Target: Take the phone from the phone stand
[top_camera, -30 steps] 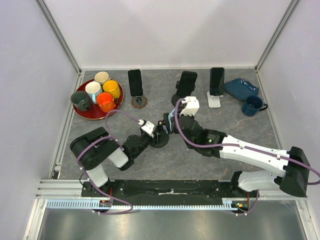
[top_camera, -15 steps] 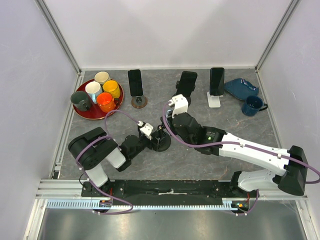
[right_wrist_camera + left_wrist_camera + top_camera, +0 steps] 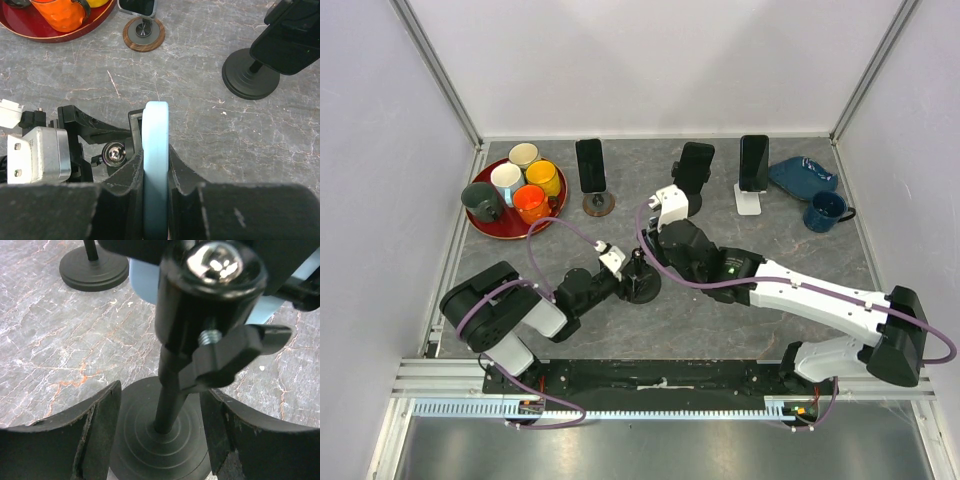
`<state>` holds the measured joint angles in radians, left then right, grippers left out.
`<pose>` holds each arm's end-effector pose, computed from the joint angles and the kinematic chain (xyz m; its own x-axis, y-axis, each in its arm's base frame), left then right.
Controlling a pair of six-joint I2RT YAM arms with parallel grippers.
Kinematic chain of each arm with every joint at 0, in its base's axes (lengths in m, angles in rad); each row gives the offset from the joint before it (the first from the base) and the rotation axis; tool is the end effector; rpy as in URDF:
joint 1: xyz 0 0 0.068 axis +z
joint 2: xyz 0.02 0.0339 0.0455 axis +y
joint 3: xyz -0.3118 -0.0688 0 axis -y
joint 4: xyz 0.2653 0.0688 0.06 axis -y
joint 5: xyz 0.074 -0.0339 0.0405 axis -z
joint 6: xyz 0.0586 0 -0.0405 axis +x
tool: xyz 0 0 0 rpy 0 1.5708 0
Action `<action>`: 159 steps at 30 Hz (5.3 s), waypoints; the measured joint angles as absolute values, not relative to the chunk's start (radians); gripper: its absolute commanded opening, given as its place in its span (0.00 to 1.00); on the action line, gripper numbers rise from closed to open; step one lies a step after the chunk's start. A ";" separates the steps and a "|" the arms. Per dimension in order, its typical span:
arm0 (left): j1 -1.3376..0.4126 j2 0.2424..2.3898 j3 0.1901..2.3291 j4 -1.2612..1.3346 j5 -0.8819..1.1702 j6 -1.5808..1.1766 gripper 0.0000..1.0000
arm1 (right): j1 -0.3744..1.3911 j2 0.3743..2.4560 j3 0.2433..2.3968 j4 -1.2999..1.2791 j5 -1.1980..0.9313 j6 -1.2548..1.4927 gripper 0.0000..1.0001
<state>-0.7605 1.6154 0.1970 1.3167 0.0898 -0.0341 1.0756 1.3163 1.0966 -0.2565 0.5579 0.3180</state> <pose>0.1885 -0.1866 0.1584 -0.0991 0.0474 -0.9939 0.7482 0.6621 -0.0430 0.1810 0.2699 0.3593 -0.3704 -0.1276 -0.9201 -0.4285 0.9023 0.0474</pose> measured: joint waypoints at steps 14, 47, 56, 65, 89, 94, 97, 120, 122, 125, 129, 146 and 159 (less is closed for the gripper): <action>-0.760 1.599 0.221 1.314 0.081 -0.004 0.62 | 1.071 1.375 1.157 -0.277 0.523 0.294 0.00; -0.793 1.592 0.234 1.334 -0.048 -0.032 0.02 | 1.057 1.481 1.335 -0.497 0.514 0.451 0.00; -0.800 1.592 0.227 1.342 -0.078 -0.044 0.02 | 1.059 1.476 1.344 -0.552 0.527 0.559 0.00; -0.804 1.594 0.221 1.352 -0.083 -0.048 0.02 | 1.067 1.438 1.309 -0.574 0.548 0.650 0.00; -0.800 1.597 0.183 1.367 -0.167 -0.123 0.02 | 0.958 1.378 1.250 -0.574 0.474 0.679 0.00; -0.796 1.599 0.177 1.378 -0.168 -0.142 0.02 | 0.903 1.404 1.293 -0.615 0.482 0.662 0.00; -0.795 1.599 0.170 1.385 -0.170 -0.142 0.02 | 0.909 1.420 1.312 -0.609 0.471 0.630 0.00; -0.754 1.556 0.160 1.318 -0.012 -0.140 0.73 | 0.987 1.453 1.401 -0.662 0.415 0.331 0.00; -0.751 1.551 0.161 1.317 0.004 -0.140 0.73 | 0.989 1.453 1.402 -0.664 0.415 0.328 0.00; -0.748 1.549 0.165 1.316 0.031 -0.140 0.74 | 0.996 1.454 1.402 -0.662 0.417 0.329 0.00; -0.748 1.559 0.173 1.316 0.057 -0.140 0.70 | 1.003 1.453 1.402 -0.648 0.419 0.334 0.00; -0.750 1.620 0.199 1.323 0.091 -0.134 0.26 | 1.004 1.454 1.356 -0.410 0.569 0.325 0.00; -0.749 1.620 0.201 1.334 0.009 -0.132 0.30 | 0.877 1.445 1.435 -0.575 0.655 0.269 0.00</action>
<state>-0.7494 1.6203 0.2008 1.3342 0.0090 -0.1318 0.8772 1.4452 1.4349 -0.5755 0.6548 0.2687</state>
